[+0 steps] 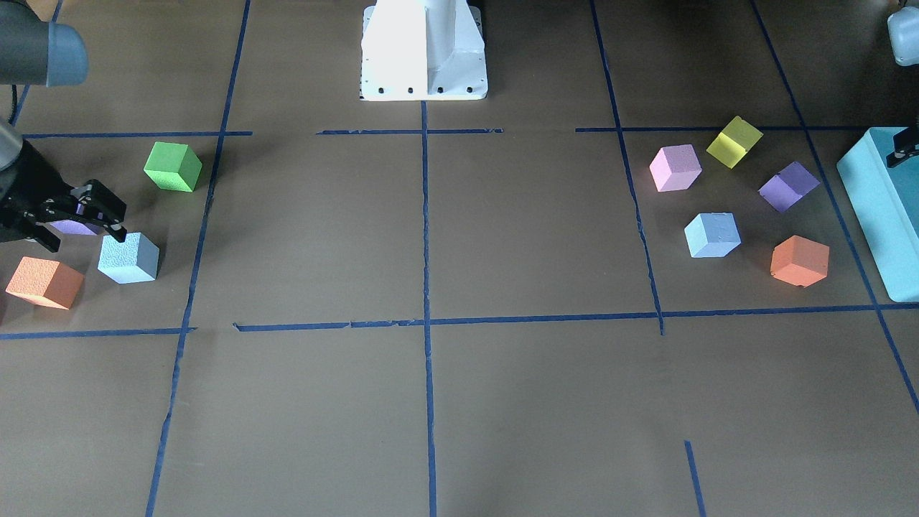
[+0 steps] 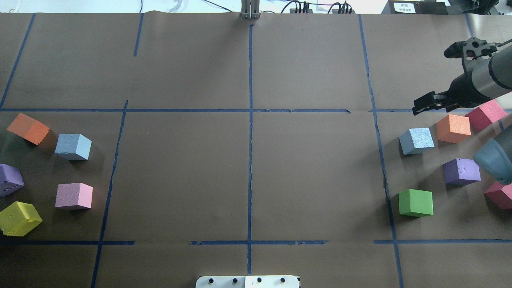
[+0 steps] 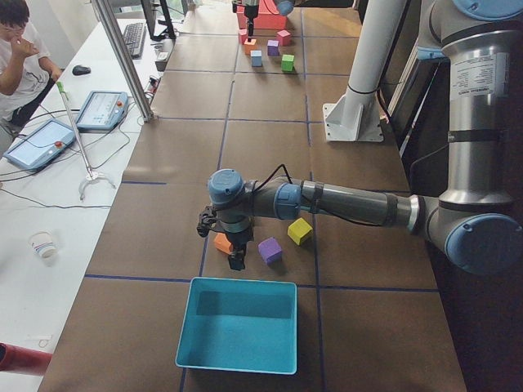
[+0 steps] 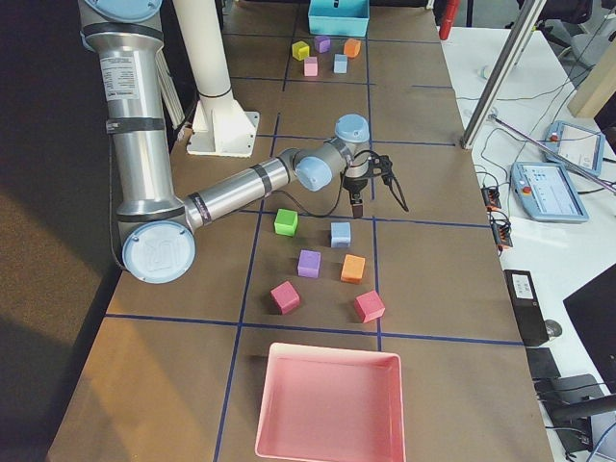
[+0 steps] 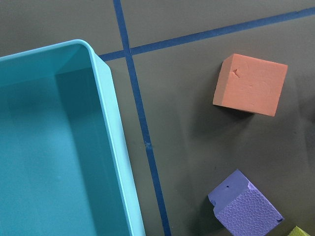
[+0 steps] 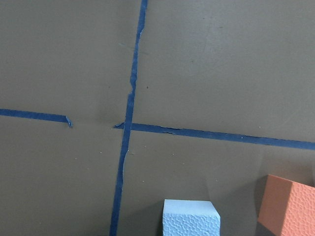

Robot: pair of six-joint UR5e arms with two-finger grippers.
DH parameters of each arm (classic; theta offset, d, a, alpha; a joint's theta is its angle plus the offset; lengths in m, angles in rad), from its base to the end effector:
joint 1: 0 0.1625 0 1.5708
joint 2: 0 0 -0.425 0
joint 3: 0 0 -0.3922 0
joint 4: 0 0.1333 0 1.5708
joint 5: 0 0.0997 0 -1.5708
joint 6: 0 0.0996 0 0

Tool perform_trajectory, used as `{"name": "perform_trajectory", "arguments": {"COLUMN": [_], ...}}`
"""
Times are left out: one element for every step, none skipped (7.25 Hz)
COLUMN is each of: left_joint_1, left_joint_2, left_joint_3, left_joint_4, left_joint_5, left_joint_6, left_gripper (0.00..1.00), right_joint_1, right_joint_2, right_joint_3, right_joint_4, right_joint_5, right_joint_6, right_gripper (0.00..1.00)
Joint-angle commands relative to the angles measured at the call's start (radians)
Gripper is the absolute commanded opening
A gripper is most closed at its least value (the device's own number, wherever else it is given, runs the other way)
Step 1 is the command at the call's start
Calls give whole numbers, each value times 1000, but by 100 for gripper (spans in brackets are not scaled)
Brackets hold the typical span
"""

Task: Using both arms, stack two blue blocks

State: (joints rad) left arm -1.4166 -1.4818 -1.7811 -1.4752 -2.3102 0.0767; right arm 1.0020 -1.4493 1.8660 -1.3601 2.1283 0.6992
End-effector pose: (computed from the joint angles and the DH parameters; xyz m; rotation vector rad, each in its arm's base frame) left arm 0.0042 -0.4579 0.6094 -0.0041 0.7415 0.2298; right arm -0.2232 -0.4988 0.4355 0.1727 -0.7950 -0.0517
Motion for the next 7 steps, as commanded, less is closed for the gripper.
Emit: {"name": "perform_trajectory", "arguments": {"left_joint_1": [11,12,12,13,13,13,13], "left_joint_2": [0,0,0,0,0,0,0], "left_joint_3": [3,3,3,3,3,2,3], "left_joint_4": [-1,-1,-1,-1,-1,-1,-1], "left_joint_5": [0,0,0,0,0,0,0], "left_joint_6": [-2,-2,0,0,-2,0,-2], "left_gripper": [100,100,100,100,100,100,100], "right_joint_1": [-58,-65,-63,-65,-71,-78,-92], "right_joint_2": [29,26,12,3,3,-2,-2], "right_joint_3": [-50,-63,-64,-83,-91,-108,-120], "right_joint_4": [-14,-14,-14,-13,-13,-13,-13], "right_joint_5": [-44,-53,-54,-54,-57,-57,-57], "right_joint_6": [3,-1,-1,0,0,-6,-6], "right_gripper": [100,100,100,100,100,100,100]}}
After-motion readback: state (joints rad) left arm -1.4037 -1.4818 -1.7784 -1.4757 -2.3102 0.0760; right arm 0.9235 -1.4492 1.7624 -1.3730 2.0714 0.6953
